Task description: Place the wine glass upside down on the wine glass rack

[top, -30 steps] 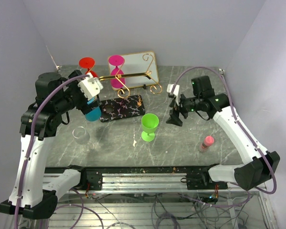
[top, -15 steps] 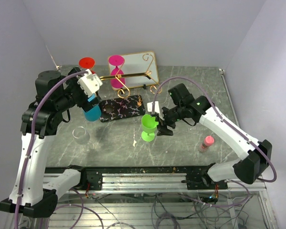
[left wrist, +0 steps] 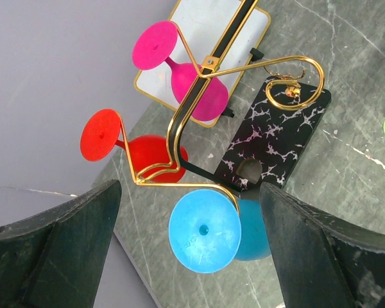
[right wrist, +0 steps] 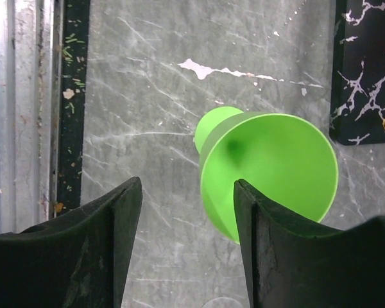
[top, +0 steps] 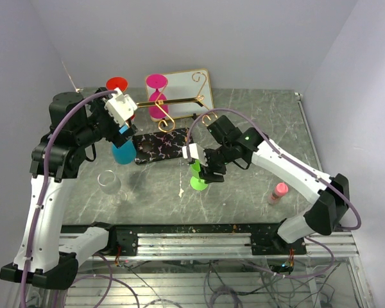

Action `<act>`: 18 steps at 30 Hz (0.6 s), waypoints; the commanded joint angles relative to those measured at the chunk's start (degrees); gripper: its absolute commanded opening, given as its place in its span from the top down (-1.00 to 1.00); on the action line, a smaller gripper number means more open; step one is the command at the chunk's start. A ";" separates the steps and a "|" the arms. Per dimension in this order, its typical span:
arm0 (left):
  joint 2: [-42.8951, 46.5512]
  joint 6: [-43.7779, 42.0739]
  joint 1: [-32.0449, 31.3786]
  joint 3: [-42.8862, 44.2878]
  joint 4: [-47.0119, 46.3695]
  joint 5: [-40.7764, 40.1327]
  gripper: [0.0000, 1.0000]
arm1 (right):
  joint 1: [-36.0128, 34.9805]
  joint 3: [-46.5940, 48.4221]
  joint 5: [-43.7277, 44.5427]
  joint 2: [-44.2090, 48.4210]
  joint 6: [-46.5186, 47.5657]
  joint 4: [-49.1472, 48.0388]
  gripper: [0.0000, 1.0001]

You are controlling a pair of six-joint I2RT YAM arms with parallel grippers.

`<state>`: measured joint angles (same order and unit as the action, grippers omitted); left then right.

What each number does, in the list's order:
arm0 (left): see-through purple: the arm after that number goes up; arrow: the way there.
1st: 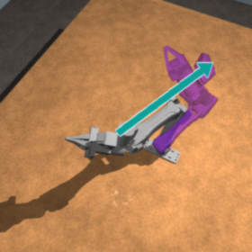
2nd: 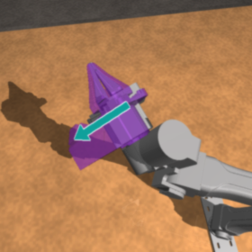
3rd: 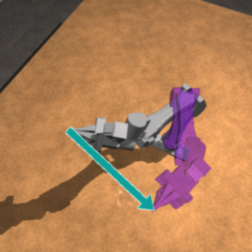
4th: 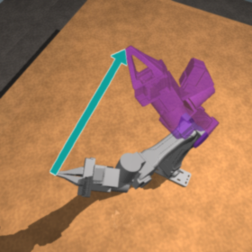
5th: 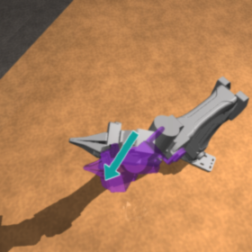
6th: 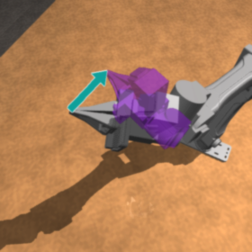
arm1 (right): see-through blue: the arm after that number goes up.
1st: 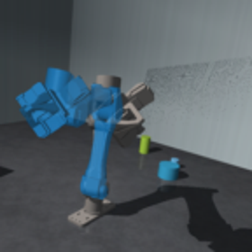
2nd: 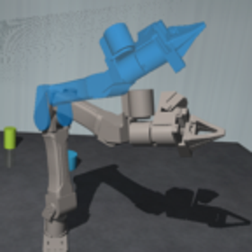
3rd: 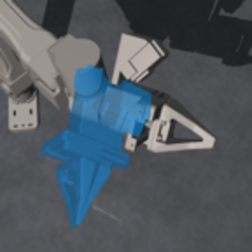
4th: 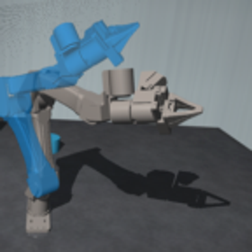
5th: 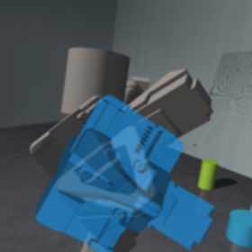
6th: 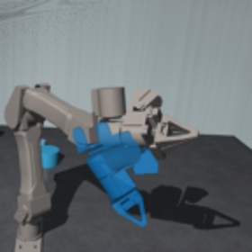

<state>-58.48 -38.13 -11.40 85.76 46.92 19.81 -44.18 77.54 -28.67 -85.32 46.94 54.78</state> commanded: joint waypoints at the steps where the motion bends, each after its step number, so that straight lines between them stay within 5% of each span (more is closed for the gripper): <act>1: -0.27 0.80 0.32 0.33 -1.83 1.98 -0.98 | -0.85 2.35 2.69 -1.84 1.09 1.02 -0.13; 9: -0.77 1.06 0.32 -0.61 -2.39 2.00 -0.97 | -2.01 2.50 3.99 -4.30 1.48 2.54 0.17; 18: -1.76 6.60 0.32 -1.12 -5.06 -2.47 -0.94 | -2.27 2.92 2.47 -3.59 0.94 4.13 0.98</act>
<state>-59.94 -35.16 -11.38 85.52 45.36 19.29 -46.11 78.91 -25.12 -90.37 47.92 57.45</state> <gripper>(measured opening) 0.970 0.077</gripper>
